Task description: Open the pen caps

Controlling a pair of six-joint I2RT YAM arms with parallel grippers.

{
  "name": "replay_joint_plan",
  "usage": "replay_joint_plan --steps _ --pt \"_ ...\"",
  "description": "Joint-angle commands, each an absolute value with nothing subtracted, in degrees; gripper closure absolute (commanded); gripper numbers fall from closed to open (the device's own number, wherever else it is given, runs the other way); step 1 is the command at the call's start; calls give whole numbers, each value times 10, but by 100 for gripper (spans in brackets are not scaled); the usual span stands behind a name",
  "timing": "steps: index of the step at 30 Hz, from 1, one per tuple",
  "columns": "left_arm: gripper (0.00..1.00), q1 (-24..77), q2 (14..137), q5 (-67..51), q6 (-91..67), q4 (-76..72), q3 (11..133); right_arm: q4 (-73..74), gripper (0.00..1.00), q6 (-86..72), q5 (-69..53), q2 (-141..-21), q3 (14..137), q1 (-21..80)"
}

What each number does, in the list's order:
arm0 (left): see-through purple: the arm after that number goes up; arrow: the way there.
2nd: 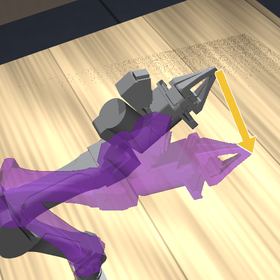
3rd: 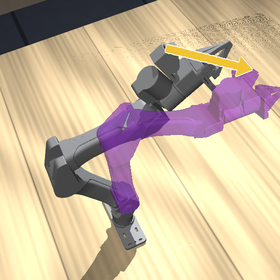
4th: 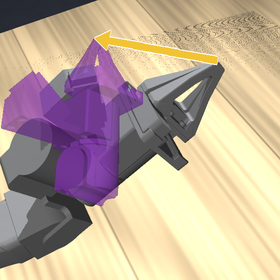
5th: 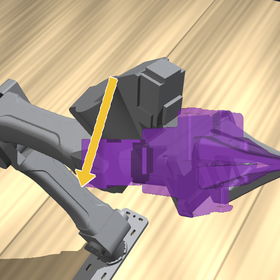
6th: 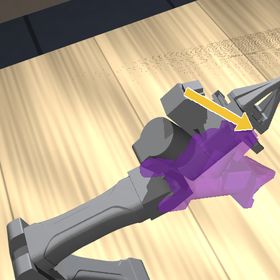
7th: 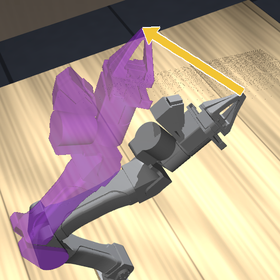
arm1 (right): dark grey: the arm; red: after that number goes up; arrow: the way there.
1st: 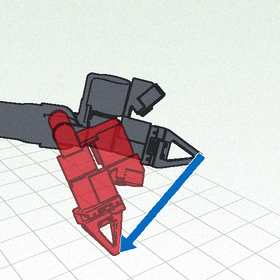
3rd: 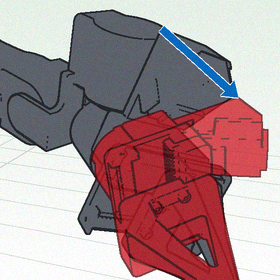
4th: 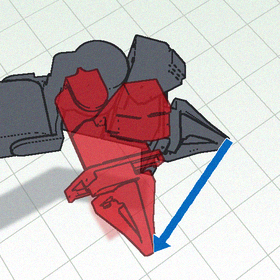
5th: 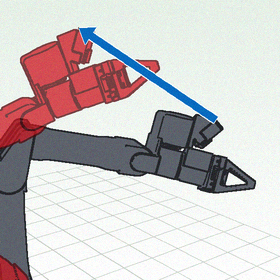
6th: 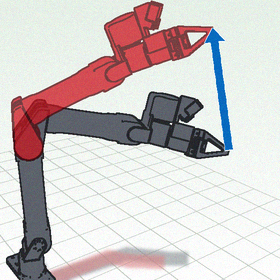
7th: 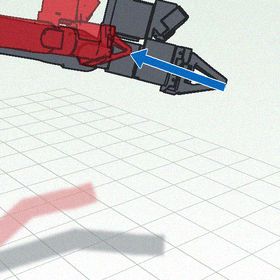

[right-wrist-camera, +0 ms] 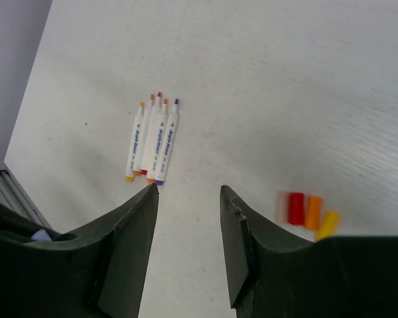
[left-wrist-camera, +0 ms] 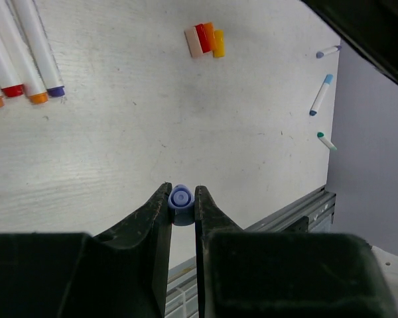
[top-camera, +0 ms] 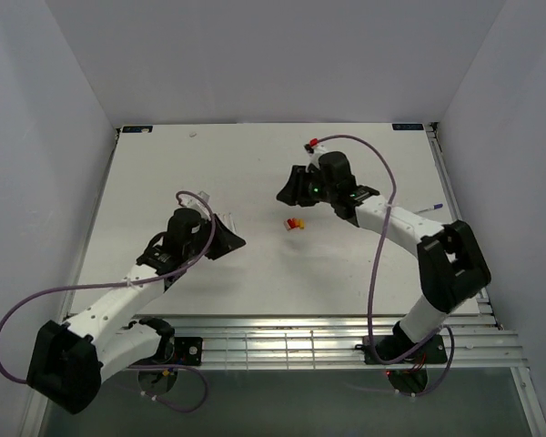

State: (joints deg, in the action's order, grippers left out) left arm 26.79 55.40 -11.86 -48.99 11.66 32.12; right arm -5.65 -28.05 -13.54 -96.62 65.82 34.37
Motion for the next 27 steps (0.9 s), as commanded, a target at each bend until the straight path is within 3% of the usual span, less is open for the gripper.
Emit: replay_joint_plan --steps 1,9,14,27 --pt "100 267 627 -187 -494 28 323 -14 52 -260 -110 -871 592 293" --pt "100 283 864 -231 -496 -54 434 33 52 -244 -164 -706 456 140" --pt "99 286 975 -237 -495 -67 494 55 52 -224 -167 -658 428 115" --pt "86 287 1085 -241 -497 -62 577 54 52 -219 -183 -655 400 77"
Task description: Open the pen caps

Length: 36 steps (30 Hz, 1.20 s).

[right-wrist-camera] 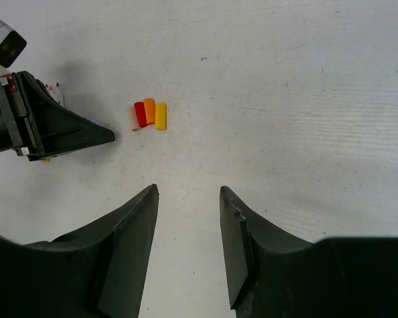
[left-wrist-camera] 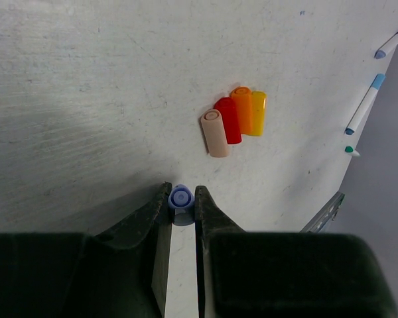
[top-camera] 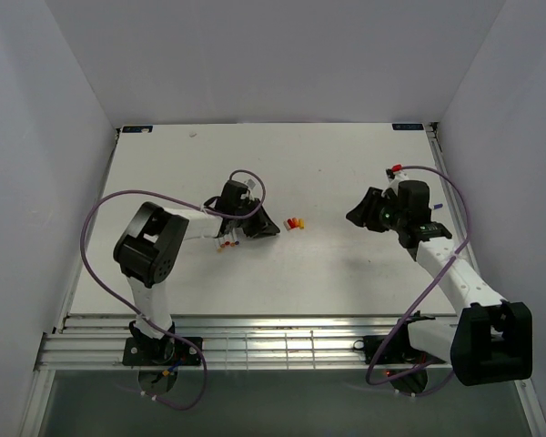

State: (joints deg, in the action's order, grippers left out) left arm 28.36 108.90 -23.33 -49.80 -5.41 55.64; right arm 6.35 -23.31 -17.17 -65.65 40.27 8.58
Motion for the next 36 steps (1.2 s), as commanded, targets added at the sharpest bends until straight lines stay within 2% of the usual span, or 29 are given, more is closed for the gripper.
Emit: replay_joint_plan --steps 1,8,11,16,22,30,36 --pt "83 287 1089 -243 -501 -62 577 54 52 -219 -183 -655 399 75" --pt "53 287 1090 -246 -504 -75 571 54 52 -217 -180 -659 397 63" --pt "47 287 1089 -249 -503 -74 570 54 52 -218 -181 -661 396 58" --pt "46 287 1082 -251 -503 -72 569 54 52 -223 -176 -660 393 49" --pt "44 288 1022 -240 -497 -60 533 85 52 -235 -133 -701 418 -6" --pt "43 291 890 -232 -487 -30 466 129 52 -248 26 -814 511 -47" --pt "43 294 802 -226 -473 39 461 140 51 -308 70 -916 598 -79"
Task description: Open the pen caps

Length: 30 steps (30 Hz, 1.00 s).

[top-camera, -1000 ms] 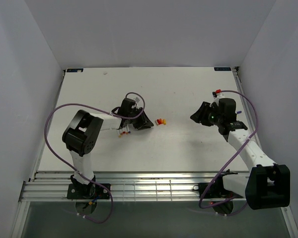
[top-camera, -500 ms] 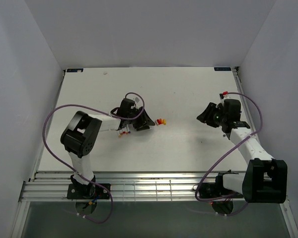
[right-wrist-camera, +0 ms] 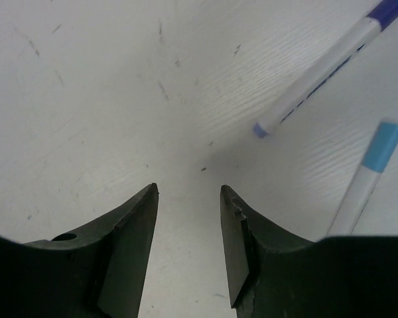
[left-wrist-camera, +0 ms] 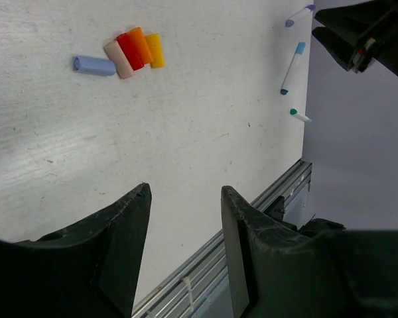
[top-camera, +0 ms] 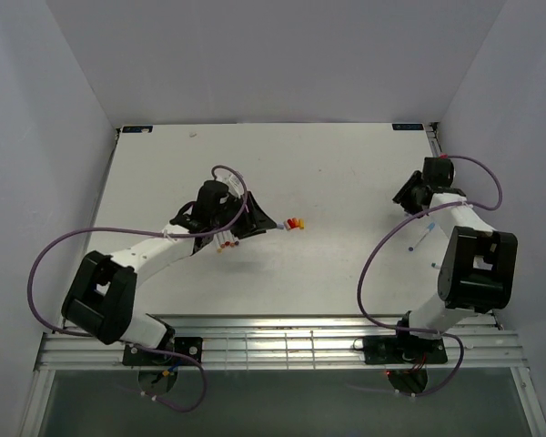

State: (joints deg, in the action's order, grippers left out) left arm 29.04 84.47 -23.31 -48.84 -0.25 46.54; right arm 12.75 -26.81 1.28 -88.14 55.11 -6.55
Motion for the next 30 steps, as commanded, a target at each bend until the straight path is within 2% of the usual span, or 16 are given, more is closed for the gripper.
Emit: replay_joint_plan --steps 1,8,12,30 --pt "43 294 793 -224 -472 49 461 149 51 -332 87 -929 613 -80" --pt "42 294 768 -217 -461 88 470 252 52 -408 198 -1064 762 -80" --pt "42 294 789 -217 -460 95 481 312 52 -449 243 -1097 818 -80" --pt "42 299 832 -224 -464 86 494 308 54 -490 299 -1106 764 -81"
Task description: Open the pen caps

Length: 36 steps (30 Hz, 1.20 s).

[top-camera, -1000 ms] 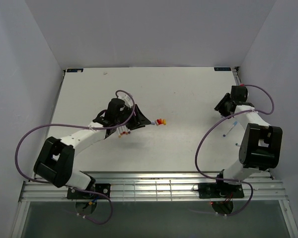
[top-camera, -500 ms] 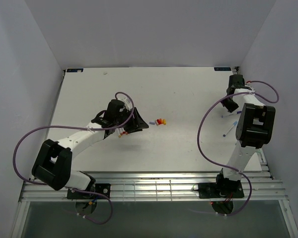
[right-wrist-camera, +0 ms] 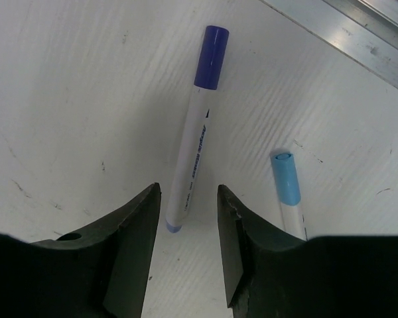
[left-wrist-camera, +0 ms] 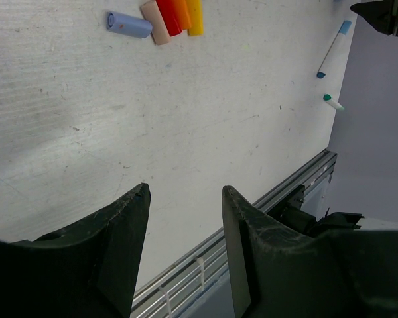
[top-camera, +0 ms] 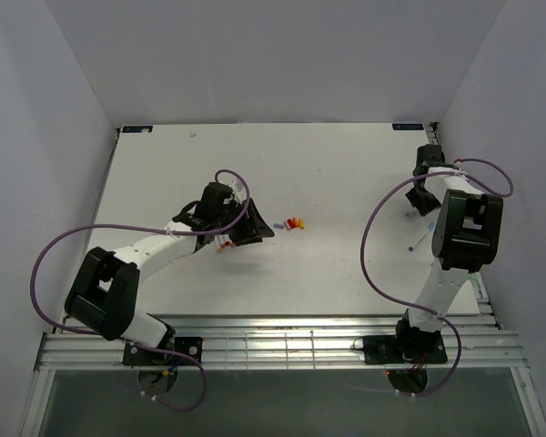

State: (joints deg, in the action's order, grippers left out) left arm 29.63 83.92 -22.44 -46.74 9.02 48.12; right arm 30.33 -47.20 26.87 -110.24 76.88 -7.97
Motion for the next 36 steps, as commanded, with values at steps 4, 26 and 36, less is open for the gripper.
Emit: replay_joint_plan --steps 4,26,36 --pt "42 299 834 -222 -461 87 490 296 55 -491 294 -1122 754 -81" --pt "42 299 794 -216 -468 65 448 176 92 -365 186 -1084 653 -52" --pt "41 297 672 -192 -484 76 416 80 92 -217 22 -924 570 74"
